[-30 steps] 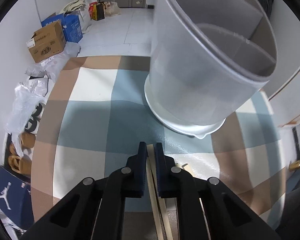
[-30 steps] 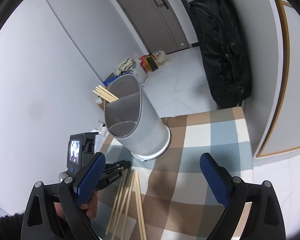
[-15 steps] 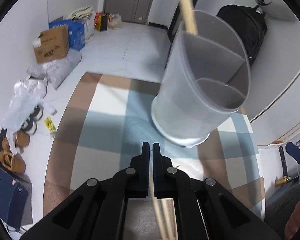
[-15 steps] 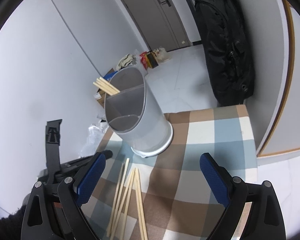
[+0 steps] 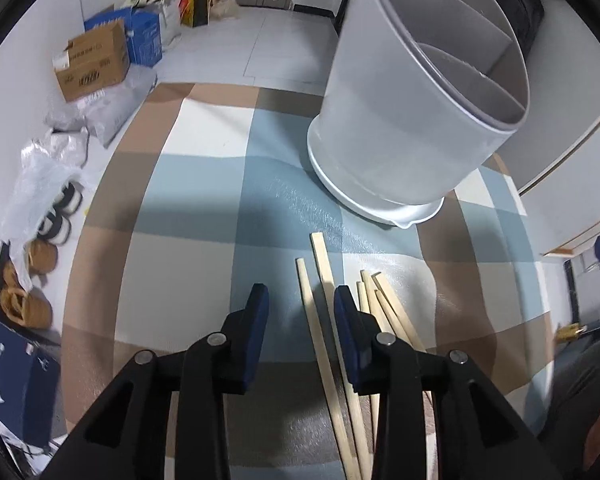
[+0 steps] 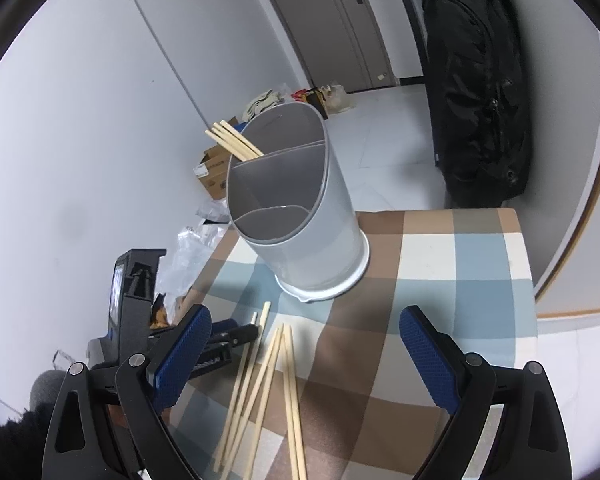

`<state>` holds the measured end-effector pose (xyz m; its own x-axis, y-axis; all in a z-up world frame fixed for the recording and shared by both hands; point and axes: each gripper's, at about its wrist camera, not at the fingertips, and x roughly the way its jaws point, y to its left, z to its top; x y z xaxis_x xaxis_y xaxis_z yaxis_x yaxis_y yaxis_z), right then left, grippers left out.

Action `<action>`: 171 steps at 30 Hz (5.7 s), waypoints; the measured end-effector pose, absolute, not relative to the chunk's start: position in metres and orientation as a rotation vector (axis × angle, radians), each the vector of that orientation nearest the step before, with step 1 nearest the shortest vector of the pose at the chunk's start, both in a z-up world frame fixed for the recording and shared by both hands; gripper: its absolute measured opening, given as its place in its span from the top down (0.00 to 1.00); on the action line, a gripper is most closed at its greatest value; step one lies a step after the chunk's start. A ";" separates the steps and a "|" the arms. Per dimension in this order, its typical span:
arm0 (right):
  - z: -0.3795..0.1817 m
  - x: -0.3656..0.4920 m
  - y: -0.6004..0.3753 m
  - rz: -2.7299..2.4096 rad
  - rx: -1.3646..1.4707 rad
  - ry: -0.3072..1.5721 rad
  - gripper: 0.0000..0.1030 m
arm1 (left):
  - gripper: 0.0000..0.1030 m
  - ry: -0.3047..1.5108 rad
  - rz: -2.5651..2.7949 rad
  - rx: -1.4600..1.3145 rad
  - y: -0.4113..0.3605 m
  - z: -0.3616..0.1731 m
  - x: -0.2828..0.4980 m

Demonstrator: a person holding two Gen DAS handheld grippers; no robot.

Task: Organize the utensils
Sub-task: 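Lift the chopstick with the left tool while the right tool grasps another chopstick, then carry both held chopsticks up over the utensil holder opening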

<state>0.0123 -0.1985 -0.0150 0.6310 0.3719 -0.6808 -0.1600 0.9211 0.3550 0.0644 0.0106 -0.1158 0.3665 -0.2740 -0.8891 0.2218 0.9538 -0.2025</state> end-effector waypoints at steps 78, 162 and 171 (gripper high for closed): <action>-0.111 0.099 -0.049 0.277 -0.122 1.121 0.94 | 1.00 0.803 -0.237 -0.410 0.126 -0.038 0.060; 0.175 0.127 -0.199 0.361 0.076 0.463 0.96 | 1.00 0.451 -0.361 -0.244 0.014 0.094 0.172; 0.156 0.136 -0.187 0.370 0.017 0.482 0.96 | 1.00 0.464 -0.392 -0.282 0.011 0.071 0.181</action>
